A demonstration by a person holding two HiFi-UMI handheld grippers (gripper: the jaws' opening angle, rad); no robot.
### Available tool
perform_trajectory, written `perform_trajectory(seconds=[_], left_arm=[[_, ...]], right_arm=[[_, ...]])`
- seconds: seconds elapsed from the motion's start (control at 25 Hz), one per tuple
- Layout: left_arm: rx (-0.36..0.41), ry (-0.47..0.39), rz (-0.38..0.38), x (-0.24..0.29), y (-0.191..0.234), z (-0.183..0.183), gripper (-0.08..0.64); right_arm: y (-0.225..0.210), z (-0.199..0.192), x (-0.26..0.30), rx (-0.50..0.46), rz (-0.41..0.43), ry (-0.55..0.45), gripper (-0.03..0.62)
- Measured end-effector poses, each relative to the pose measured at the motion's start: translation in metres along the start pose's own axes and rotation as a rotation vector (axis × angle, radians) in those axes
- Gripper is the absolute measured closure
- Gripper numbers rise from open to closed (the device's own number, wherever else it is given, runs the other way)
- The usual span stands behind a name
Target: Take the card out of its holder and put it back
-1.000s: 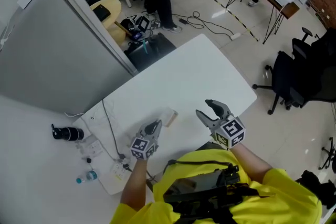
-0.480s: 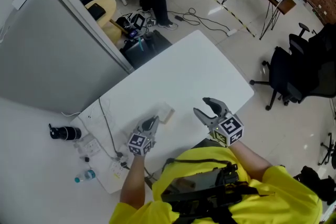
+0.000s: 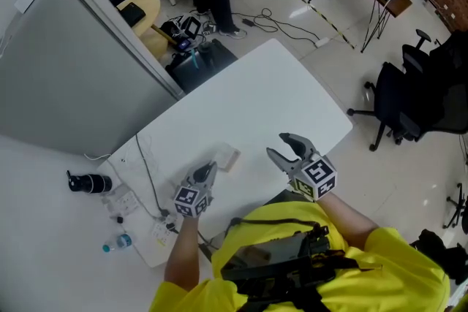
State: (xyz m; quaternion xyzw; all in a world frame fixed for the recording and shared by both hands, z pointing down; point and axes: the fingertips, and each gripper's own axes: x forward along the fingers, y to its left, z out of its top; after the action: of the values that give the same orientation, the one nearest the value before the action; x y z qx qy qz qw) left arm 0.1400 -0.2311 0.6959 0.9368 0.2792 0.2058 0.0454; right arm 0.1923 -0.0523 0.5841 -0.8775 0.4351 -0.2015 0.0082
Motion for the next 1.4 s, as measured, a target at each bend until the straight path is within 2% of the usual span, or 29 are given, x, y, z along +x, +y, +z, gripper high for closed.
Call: perform_trajectory(seconds=[0.48, 0.8, 1.0, 1.2, 1.4], left_arm=[[0.034, 0.042, 0.011, -0.001, -0.005, -0.008, 0.549], [-0.040, 0.071, 0.066, 0.013, 0.003, -0.047, 0.545], [-0.073, 0.063, 0.109, 0.012, 0.010, -0.053, 0.534], [-0.074, 0.019, 0.174, -0.012, 0.016, -0.030, 0.532], [-0.067, -0.127, 0.310, -0.070, 0.024, 0.036, 0.532]], right_arm=[[-0.002, -0.008, 0.000, 0.007, -0.005, 0.004, 0.365], [0.001, -0.018, 0.002, 0.016, -0.003, 0.023, 0.365], [0.000, -0.021, 0.004, 0.015, -0.007, 0.033, 0.365], [0.005, -0.016, 0.010, 0.012, 0.003, 0.025, 0.365], [0.017, 0.001, 0.014, -0.002, 0.023, -0.002, 0.385]])
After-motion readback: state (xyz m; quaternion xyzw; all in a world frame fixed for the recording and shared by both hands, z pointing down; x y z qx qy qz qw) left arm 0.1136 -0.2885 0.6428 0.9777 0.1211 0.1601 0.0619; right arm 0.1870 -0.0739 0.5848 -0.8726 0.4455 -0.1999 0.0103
